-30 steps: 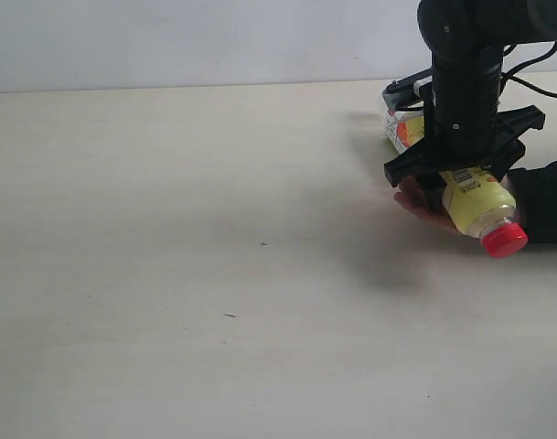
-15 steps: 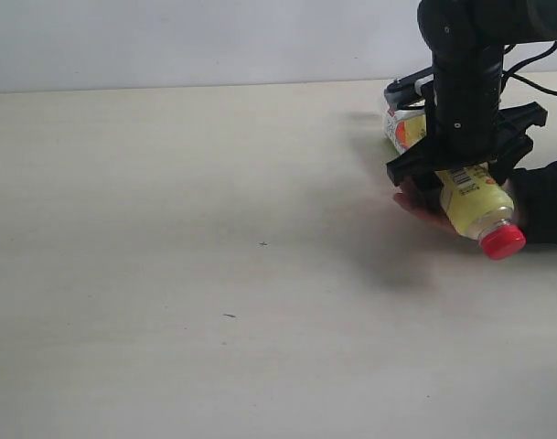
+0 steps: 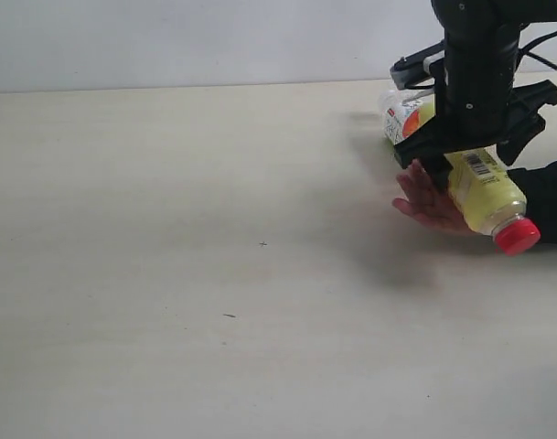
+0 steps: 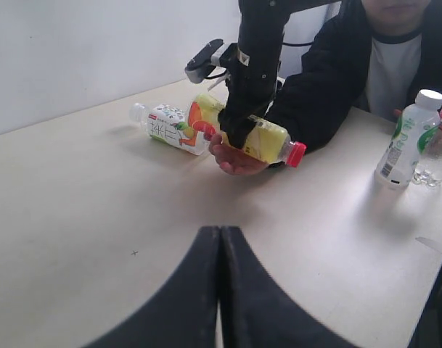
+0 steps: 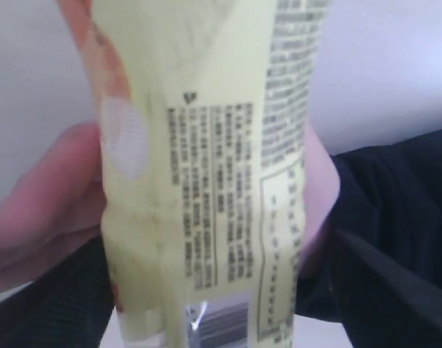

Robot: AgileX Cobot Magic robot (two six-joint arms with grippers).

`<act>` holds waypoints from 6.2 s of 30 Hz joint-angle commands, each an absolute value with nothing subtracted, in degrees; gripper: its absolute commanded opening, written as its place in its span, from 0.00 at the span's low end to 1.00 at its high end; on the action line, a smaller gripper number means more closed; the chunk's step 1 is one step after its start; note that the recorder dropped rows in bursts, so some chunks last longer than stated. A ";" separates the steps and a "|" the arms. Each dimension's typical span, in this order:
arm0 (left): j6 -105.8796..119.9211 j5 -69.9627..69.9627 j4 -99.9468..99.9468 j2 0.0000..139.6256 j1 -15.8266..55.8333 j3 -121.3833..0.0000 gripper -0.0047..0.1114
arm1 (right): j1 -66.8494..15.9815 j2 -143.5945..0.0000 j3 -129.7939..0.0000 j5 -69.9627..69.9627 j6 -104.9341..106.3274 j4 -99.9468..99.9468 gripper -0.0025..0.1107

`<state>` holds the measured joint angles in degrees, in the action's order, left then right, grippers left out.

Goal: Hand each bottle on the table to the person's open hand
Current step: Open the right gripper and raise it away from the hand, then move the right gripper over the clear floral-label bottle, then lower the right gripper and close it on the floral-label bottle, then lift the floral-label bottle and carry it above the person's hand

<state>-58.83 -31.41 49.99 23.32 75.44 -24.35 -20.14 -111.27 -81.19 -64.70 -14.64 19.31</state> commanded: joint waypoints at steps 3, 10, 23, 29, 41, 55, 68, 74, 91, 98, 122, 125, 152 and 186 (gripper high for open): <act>-58.77 -31.18 50.57 23.09 75.59 -24.03 0.04 | -19.92 -106.16 -81.58 -66.05 -12.97 19.93 0.69; -58.77 -31.18 50.57 23.09 75.59 -24.03 0.04 | -19.92 -100.64 -81.58 -66.20 -11.54 18.42 0.69; -58.77 -31.18 50.57 23.09 75.59 -24.03 0.04 | -19.92 -88.38 -81.58 -65.05 -2.42 5.97 0.69; -58.77 -31.18 50.57 23.09 75.59 -24.03 0.04 | -19.92 -83.11 -81.58 -64.94 2.23 1.21 0.69; -58.77 -31.18 50.57 23.09 75.59 -24.03 0.04 | -19.92 -80.14 -81.58 -54.97 2.56 2.47 0.69; -58.77 -31.18 50.57 23.09 75.59 -24.03 0.04 | -19.92 -80.14 -81.58 -42.36 3.01 8.97 0.63; -58.77 -31.18 50.57 23.09 75.59 -24.03 0.04 | -19.92 -80.14 -81.58 -29.36 3.01 15.32 0.63; -58.77 -31.18 50.57 23.09 75.59 -24.03 0.04 | -19.92 -80.14 -81.58 -25.71 3.01 16.80 0.63; -58.77 -31.18 50.57 23.09 75.59 -24.03 0.04 | -19.92 -80.14 -81.58 -23.36 3.01 18.23 0.63; -58.77 -31.18 50.57 23.09 75.59 -24.03 0.04 | -19.92 -82.59 -82.49 -26.36 2.83 18.70 0.58; -58.77 -31.18 50.57 23.09 75.59 -24.03 0.04 | -10.35 -132.19 -119.19 -66.34 18.01 5.43 0.73; -58.77 -31.18 50.57 23.09 75.59 -24.03 0.04 | -8.50 -134.35 -119.19 -64.27 21.06 0.00 0.73; -58.77 -31.18 50.57 23.09 75.59 -24.03 0.04 | -7.95 -139.91 -119.19 -58.09 22.67 0.00 0.35; -58.77 -31.18 50.57 23.09 75.59 -24.03 0.04 | -7.95 -112.77 -119.19 -69.96 10.39 -1.53 0.02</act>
<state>-58.83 -31.41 49.99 23.32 75.44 -24.35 -8.00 -115.00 -118.62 -68.05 12.30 -1.45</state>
